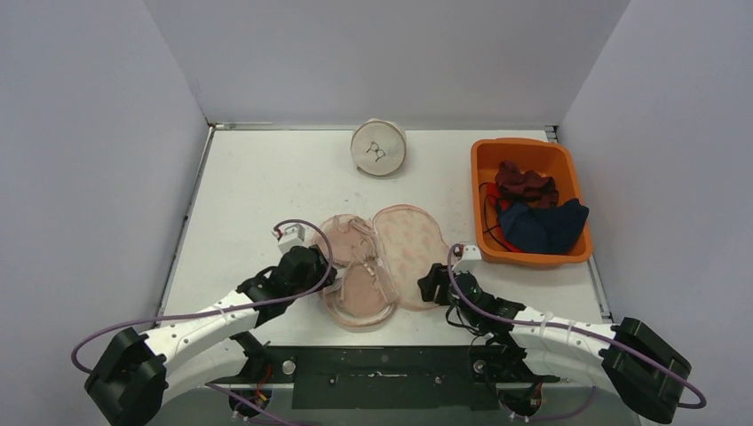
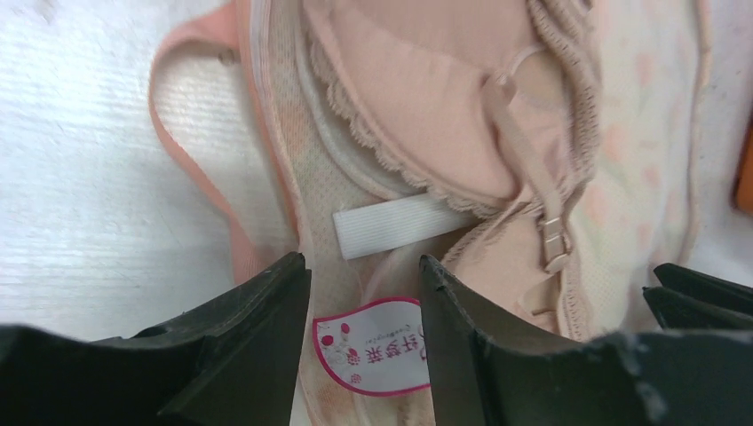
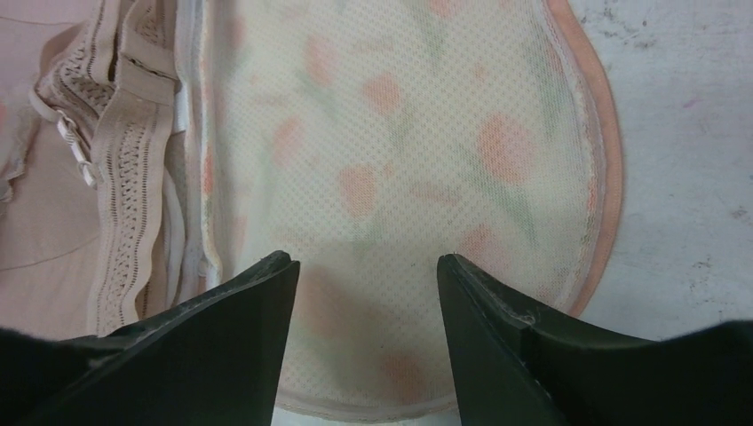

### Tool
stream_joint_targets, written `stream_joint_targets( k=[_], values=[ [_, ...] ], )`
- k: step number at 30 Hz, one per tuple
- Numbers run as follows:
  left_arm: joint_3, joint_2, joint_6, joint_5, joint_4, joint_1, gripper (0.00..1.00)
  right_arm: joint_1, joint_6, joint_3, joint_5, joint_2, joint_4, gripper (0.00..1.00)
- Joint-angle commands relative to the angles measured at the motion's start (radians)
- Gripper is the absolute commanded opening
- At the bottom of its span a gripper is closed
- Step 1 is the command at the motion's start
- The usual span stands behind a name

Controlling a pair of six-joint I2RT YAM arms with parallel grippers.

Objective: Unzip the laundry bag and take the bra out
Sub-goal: Pick up the bra from the laundry bag.

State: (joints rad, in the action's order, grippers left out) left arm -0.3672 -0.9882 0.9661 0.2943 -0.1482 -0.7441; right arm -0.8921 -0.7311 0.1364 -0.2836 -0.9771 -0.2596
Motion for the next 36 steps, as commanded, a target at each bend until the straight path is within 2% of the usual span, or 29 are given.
stream_joint_targets(
  k=[1, 4, 7, 10, 12, 14, 20, 25, 26, 31, 36],
  values=[
    [-0.090, 0.088, -0.099, 0.061, -0.104, 0.020, 0.46, -0.011, 0.016, 0.020, -0.033, 0.084, 0.035, 0.65],
    [-0.130, 0.144, -0.116, 0.082, -0.179, 0.023, 0.47, -0.013, 0.096, 0.076, -0.030, 0.152, 0.089, 0.73],
    [-0.157, 0.213, -0.124, 0.104, -0.239, 0.022, 0.54, -0.019, 0.173, 0.141, -0.016, 0.230, 0.131, 0.79],
    [-0.162, 0.284, -0.127, 0.138, -0.278, 0.026, 0.74, -0.019, 0.233, 0.188, 0.045, 0.295, 0.109, 0.87],
    [-0.147, 0.336, -0.132, 0.141, -0.256, 0.032, 0.93, -0.012, 0.252, 0.227, 0.133, 0.288, 0.055, 0.94],
    [-0.126, 0.369, -0.110, 0.121, -0.224, 0.035, 0.98, 0.000, 0.226, 0.280, 0.157, 0.237, 0.043, 0.96],
    [-0.045, 0.432, -0.077, -0.054, -0.034, 0.041, 0.97, 0.019, 0.184, 0.444, 0.276, 0.031, 0.061, 0.97],
    [-0.004, 0.455, -0.049, -0.137, -0.012, 0.042, 1.00, 0.014, 0.144, 0.390, 0.389, -0.061, -0.080, 0.88],
    [0.013, 0.466, -0.041, -0.152, -0.007, 0.042, 0.95, 0.009, 0.136, 0.379, 0.395, -0.085, -0.092, 0.86],
    [0.091, 0.499, -0.010, -0.234, 0.068, 0.042, 0.85, -0.044, 0.122, 0.317, 0.327, -0.130, -0.130, 0.73],
    [0.114, 0.407, 0.019, -0.292, 0.094, 0.036, 0.77, -0.103, 0.117, 0.285, 0.251, -0.169, -0.138, 0.68]
  ],
)
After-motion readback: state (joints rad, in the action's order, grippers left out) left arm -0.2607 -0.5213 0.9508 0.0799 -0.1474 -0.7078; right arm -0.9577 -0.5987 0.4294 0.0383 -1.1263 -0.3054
